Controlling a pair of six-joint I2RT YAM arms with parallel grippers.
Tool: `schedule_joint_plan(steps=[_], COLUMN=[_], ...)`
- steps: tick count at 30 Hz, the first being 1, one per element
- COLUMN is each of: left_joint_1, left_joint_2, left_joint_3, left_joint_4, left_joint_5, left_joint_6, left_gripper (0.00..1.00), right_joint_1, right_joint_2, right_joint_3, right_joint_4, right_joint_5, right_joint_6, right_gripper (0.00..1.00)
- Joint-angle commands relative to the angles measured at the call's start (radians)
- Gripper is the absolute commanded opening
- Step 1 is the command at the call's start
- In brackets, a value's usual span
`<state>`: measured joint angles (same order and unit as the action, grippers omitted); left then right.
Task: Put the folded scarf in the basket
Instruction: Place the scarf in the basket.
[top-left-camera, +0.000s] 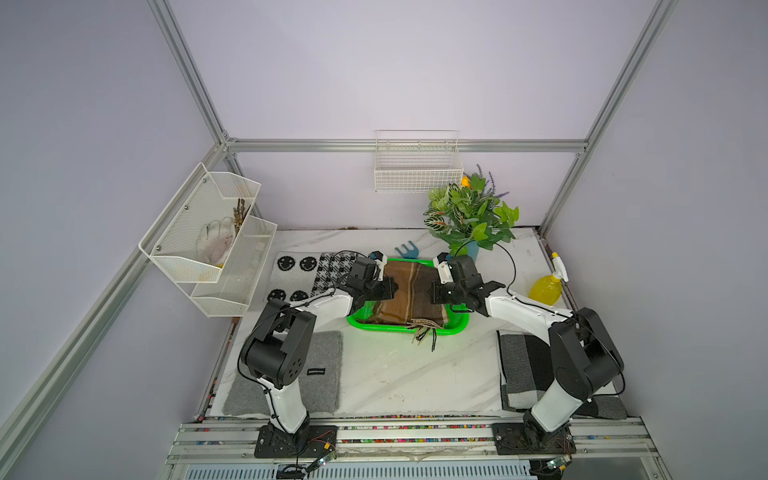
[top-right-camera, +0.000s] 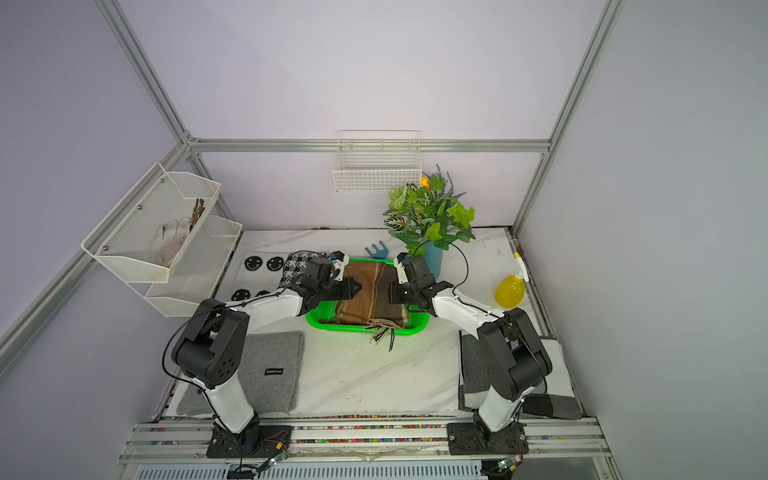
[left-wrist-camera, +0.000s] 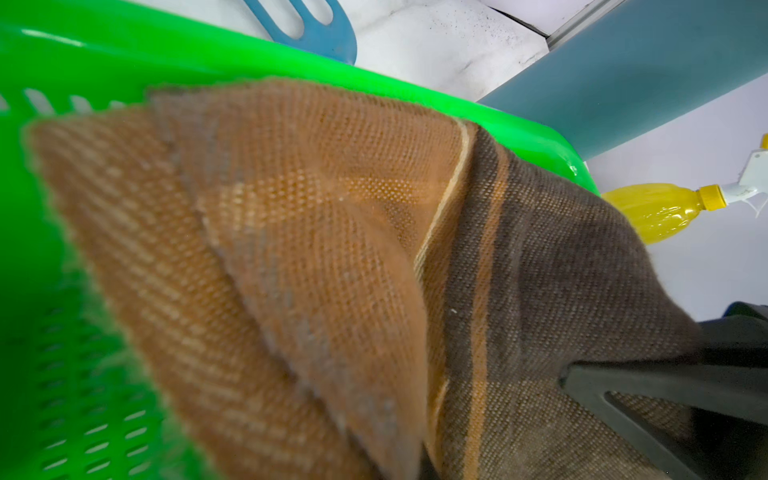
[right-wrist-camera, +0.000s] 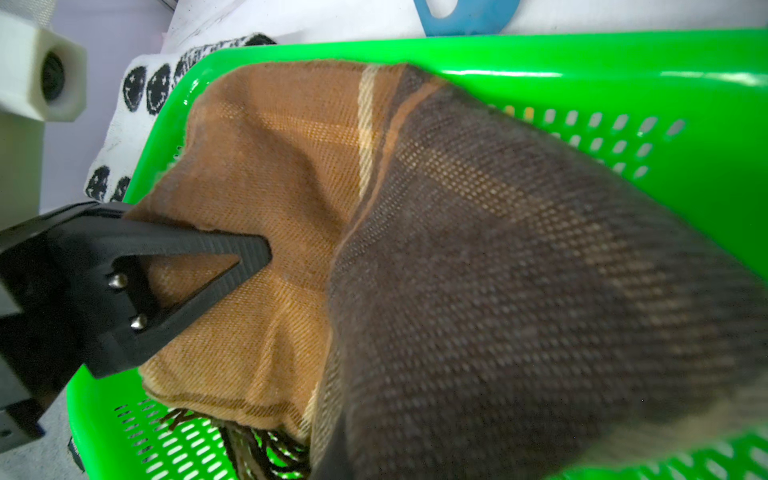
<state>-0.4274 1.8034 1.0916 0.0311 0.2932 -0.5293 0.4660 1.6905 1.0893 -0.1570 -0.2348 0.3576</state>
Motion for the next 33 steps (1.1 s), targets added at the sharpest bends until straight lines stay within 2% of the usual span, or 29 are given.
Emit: schedule_joint_plan(steps=[1, 4, 8, 12, 14, 15, 16, 18, 20, 23, 28, 33], left_joint_1=[0.003, -0.002, -0.001, -0.002, -0.002, -0.002, -0.002, -0.002, -0.002, -0.001, -0.001, -0.001], left_joint_2=[-0.005, -0.011, 0.0, 0.012, 0.019, 0.023, 0.025, 0.028, 0.03, 0.03, 0.015, 0.0], left_joint_3=[0.005, 0.005, 0.017, 0.009, 0.008, 0.007, 0.008, 0.007, 0.008, 0.012, 0.014, 0.014], left_joint_4=[-0.018, -0.029, -0.089, -0.085, -0.086, -0.086, -0.086, -0.094, -0.109, -0.117, -0.124, -0.134], left_joint_5=[-0.028, -0.056, -0.121, -0.134, -0.13, -0.13, -0.135, -0.154, -0.175, -0.164, -0.173, -0.188], left_joint_6=[0.03, 0.043, 0.079, 0.084, 0.087, 0.089, 0.09, 0.097, 0.101, 0.1, 0.101, 0.108], left_gripper=[0.0, 0.0, 0.0, 0.0, 0.0, 0.01, 0.02, 0.05, 0.15, 0.14, 0.28, 0.28], right_joint_1=[0.005, 0.02, 0.055, 0.057, 0.056, 0.057, 0.057, 0.056, 0.057, 0.056, 0.06, 0.065], right_joint_2=[0.021, 0.035, 0.045, 0.045, 0.039, 0.04, 0.041, 0.05, 0.062, 0.063, 0.033, 0.019], right_joint_3=[-0.014, -0.014, -0.007, -0.006, -0.013, -0.015, -0.015, -0.01, -0.003, 0.001, -0.008, -0.005], right_joint_4=[0.01, 0.002, -0.039, -0.065, -0.071, -0.071, -0.071, -0.078, -0.087, -0.095, -0.093, -0.107], right_joint_5=[0.046, 0.065, 0.199, 0.219, 0.254, 0.271, 0.281, 0.294, 0.301, 0.314, 0.325, 0.366], right_joint_6=[-0.019, -0.027, -0.068, -0.073, -0.08, -0.082, -0.086, -0.089, -0.092, -0.097, -0.1, -0.108], right_gripper=[0.0, 0.0, 0.01, 0.1, 0.19, 0.19, 0.2, 0.29, 0.35, 0.38, 0.42, 0.47])
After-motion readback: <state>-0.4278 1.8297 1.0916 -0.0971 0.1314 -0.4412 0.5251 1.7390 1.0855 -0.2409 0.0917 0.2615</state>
